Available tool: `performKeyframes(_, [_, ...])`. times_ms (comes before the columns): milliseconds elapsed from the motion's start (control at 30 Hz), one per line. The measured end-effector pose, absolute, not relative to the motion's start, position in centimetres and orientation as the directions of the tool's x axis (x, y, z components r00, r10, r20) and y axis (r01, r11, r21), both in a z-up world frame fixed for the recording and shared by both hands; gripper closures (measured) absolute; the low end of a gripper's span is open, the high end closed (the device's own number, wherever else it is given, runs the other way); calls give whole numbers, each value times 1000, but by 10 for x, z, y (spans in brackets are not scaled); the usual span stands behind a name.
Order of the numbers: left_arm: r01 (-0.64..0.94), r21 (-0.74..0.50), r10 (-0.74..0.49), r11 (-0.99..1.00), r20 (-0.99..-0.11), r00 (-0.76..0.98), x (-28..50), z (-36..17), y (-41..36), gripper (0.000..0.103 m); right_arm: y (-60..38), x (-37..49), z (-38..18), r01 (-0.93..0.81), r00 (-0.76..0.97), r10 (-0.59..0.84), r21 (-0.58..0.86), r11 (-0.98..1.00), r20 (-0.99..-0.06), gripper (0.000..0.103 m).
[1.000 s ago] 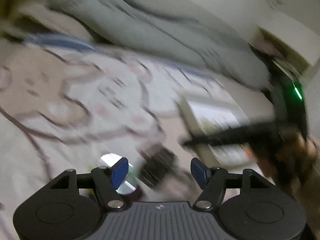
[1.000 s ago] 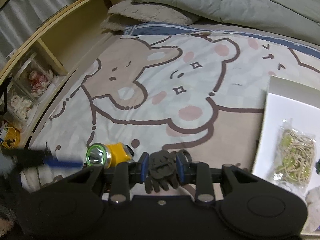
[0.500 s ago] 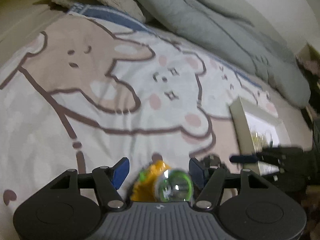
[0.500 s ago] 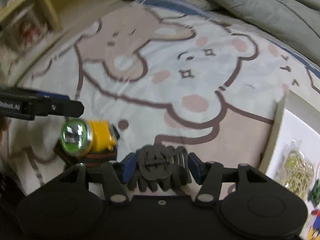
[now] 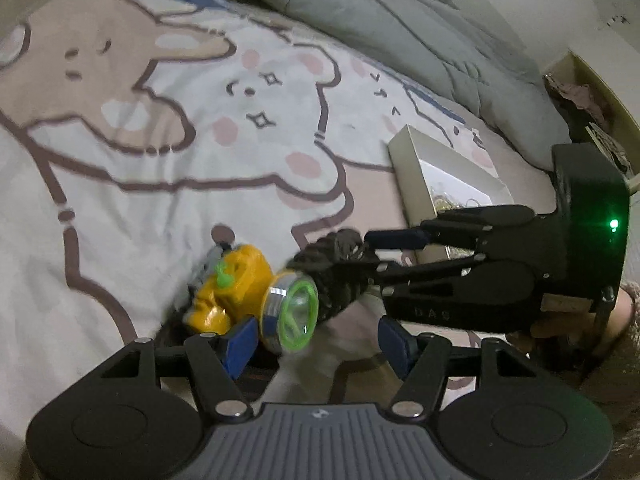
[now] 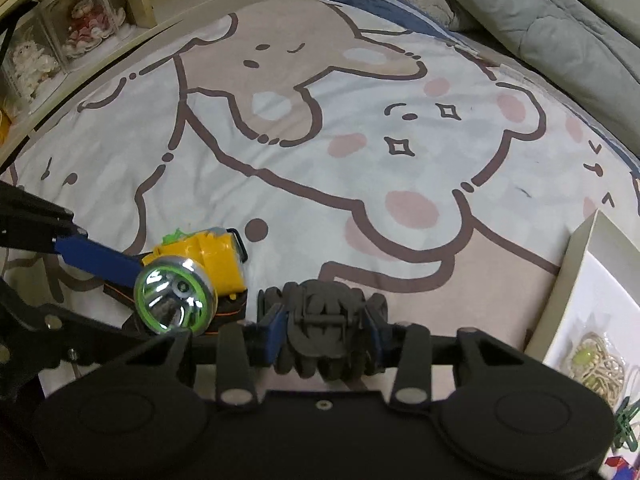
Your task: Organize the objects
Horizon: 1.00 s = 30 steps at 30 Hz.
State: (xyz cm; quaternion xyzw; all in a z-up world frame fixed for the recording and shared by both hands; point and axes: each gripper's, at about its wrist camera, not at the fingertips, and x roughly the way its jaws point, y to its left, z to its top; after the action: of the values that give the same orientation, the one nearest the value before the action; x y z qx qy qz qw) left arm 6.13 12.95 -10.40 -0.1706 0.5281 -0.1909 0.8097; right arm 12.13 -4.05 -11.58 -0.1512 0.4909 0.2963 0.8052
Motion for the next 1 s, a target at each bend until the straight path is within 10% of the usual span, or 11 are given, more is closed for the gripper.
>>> performKeyframes(1000, [72, -466, -463, 882, -827, 320, 56, -139, 143, 28, -23, 110, -69, -655, 423, 493, 120, 746, -760, 61])
